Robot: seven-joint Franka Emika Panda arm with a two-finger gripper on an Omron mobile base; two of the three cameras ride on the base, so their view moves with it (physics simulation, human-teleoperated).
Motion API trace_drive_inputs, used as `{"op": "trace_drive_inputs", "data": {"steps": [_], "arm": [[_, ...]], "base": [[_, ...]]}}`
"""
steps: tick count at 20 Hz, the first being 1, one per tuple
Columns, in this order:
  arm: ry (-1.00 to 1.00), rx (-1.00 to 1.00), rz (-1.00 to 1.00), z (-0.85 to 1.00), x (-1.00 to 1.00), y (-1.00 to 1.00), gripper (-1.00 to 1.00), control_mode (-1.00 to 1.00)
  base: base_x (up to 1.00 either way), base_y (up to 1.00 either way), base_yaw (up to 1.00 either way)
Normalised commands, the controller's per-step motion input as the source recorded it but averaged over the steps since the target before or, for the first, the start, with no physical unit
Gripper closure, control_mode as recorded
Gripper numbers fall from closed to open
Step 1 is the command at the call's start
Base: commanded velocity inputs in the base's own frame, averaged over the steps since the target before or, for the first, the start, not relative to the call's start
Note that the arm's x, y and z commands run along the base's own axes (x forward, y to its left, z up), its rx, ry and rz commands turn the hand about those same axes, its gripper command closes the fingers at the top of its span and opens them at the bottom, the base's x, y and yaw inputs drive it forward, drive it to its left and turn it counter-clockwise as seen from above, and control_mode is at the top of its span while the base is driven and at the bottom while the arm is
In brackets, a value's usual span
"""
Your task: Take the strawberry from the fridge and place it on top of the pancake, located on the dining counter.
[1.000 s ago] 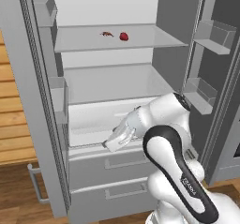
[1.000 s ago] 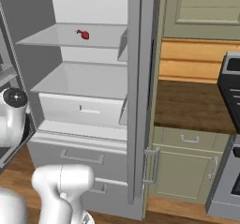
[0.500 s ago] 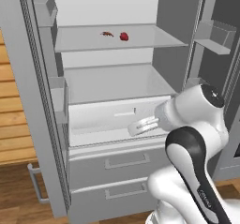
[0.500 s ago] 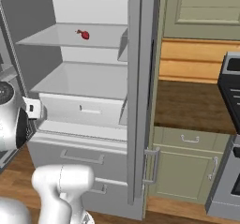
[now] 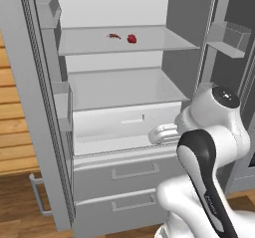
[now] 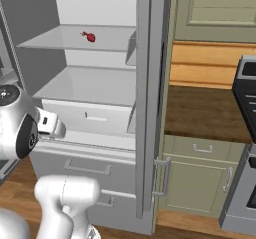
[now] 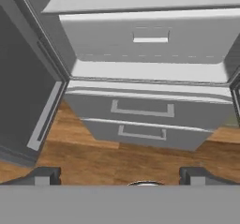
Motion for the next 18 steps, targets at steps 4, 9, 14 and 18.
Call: {"op": "trace_drive_inputs", "data": {"steps": [4, 9, 14, 18], "arm": [[0.11, 0.0, 0.0, -0.2, 0.08, -0.01, -1.0, -1.0], [0.05, 0.0, 0.0, -0.04, 0.16, 0.08, -1.0, 1.0], [0.0, 0.0, 0.0, 0.0, 0.0, 0.0, -1.0, 1.0], [0.0, 0.0, 0.0, 0.0, 0.0, 0.0, -1.0, 1.0]], "base": [[0.0, 0.0, 0.0], [0.79, 0.36, -0.02], [0.71, 0.05, -0.01], [0.53, 0.0, -0.04]]}}
